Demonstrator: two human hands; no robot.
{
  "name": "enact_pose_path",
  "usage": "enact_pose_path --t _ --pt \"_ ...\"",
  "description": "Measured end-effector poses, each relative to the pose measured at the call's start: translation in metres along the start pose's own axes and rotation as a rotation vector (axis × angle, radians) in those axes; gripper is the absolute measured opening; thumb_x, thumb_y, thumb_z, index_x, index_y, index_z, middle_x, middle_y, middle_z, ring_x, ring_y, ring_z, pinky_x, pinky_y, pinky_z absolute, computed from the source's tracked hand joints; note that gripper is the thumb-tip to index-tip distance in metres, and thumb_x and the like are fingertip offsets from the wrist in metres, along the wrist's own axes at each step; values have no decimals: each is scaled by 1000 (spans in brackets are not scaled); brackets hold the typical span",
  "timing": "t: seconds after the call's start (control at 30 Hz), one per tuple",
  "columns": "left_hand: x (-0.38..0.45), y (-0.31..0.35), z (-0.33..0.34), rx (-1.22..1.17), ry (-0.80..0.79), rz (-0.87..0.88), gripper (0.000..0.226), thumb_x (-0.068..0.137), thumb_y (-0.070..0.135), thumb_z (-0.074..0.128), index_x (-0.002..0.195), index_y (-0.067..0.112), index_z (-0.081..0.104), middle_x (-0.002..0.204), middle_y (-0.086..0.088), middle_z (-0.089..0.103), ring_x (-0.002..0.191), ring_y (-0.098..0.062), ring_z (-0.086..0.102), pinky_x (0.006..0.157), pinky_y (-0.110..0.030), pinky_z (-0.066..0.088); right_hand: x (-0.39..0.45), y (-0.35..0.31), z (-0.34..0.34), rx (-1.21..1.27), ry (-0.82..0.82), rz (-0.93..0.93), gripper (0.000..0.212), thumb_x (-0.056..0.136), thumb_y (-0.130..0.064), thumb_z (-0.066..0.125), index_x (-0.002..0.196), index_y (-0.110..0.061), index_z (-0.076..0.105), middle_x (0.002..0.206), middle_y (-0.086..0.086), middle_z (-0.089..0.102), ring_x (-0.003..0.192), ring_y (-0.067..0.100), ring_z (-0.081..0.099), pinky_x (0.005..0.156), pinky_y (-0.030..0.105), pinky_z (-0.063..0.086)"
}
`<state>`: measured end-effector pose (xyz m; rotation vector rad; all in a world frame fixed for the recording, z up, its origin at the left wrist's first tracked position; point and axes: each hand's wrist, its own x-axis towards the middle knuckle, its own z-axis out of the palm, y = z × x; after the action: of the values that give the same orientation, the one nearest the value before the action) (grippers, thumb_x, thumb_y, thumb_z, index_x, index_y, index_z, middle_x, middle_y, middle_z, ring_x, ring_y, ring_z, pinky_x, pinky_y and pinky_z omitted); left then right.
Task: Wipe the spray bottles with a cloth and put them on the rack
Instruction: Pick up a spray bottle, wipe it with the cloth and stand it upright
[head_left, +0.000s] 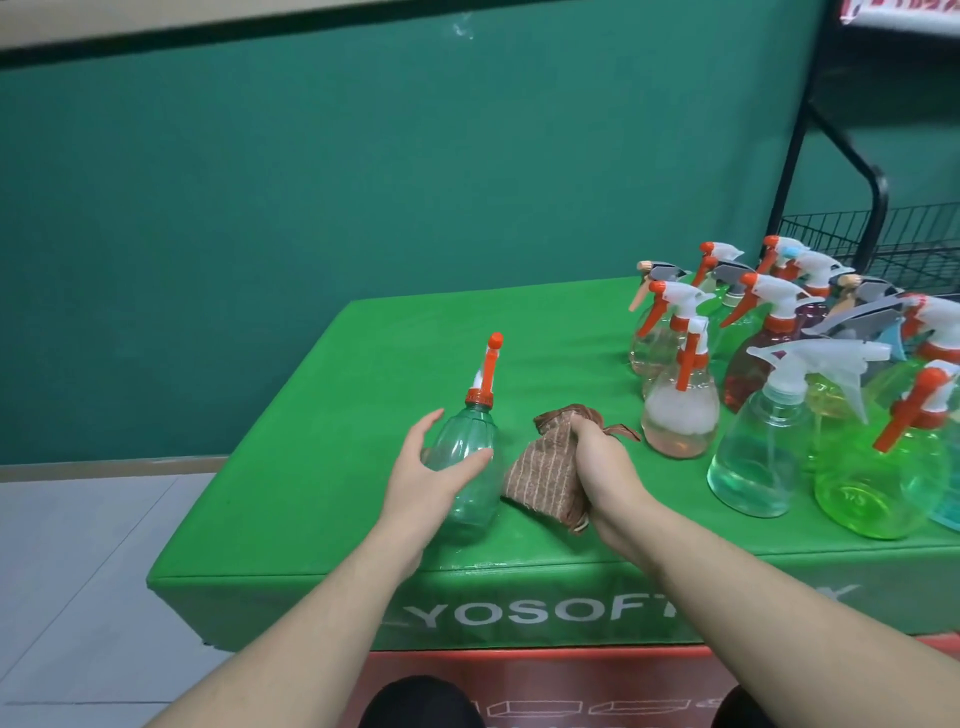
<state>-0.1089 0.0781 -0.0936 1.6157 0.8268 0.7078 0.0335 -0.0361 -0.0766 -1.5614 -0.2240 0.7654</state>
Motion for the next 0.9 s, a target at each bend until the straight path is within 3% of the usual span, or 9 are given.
enact_pose_path --t 0.07,0.13,0.17,0.27,0.43,0.67,0.8,0.9 --pt "0 -3 4 -116 -42 -60 60 78 41 84 128 49 52 121 10 64 98 -12 69 75 -25 60 1 -6 -2 84 11 18 37 104 -34 41 103 -6 65 96 14 73 86 28 69 83 38 56" --pt "2 -6 7 -239 -86 -129 62 66 53 85 120 50 55 123 -2 72 105 -26 72 96 -51 57 3 -12 -1 164 -5 23 30 105 -26 41 105 -4 62 93 15 68 79 27 66 70 34 55" --pt "2 -7 9 -302 -109 -149 62 65 53 84 120 47 56 119 -3 75 104 -29 73 97 -54 55 2 -16 0 194 -20 24 27 105 -23 42 105 -4 61 93 16 66 77 26 64 66 32 54" --pt "1 -10 14 -375 -170 -161 65 74 43 75 134 32 53 111 -6 78 97 -32 75 89 -50 57 2 -22 7 244 -80 34 21 104 -21 43 105 -8 59 91 14 63 76 25 60 67 33 52" --pt "5 -18 21 -400 -237 -192 80 77 45 80 147 27 46 119 -14 75 108 -38 72 98 -59 54 2 -33 24 296 -164 53 10 95 -13 49 86 -14 54 69 4 52 60 20 49 59 29 47" --pt "14 -24 23 -379 -259 -190 99 58 55 82 148 31 46 119 -14 75 109 -39 71 104 -63 49 16 -43 30 365 -250 137 14 97 -13 40 86 -15 48 73 7 47 64 20 44 75 38 43" --pt "16 -27 24 -393 -260 -197 92 70 47 79 152 31 41 115 -19 75 102 -38 73 97 -56 56 18 -42 35 195 -239 73 13 95 -17 44 97 -10 55 87 12 51 82 26 49 78 40 46" --pt "16 -29 23 -406 -258 -197 113 54 60 90 152 32 42 120 -20 73 98 -35 73 102 -59 52 19 -37 35 -130 -122 -49 32 97 -34 45 99 -8 65 89 9 62 79 27 57 76 37 48"
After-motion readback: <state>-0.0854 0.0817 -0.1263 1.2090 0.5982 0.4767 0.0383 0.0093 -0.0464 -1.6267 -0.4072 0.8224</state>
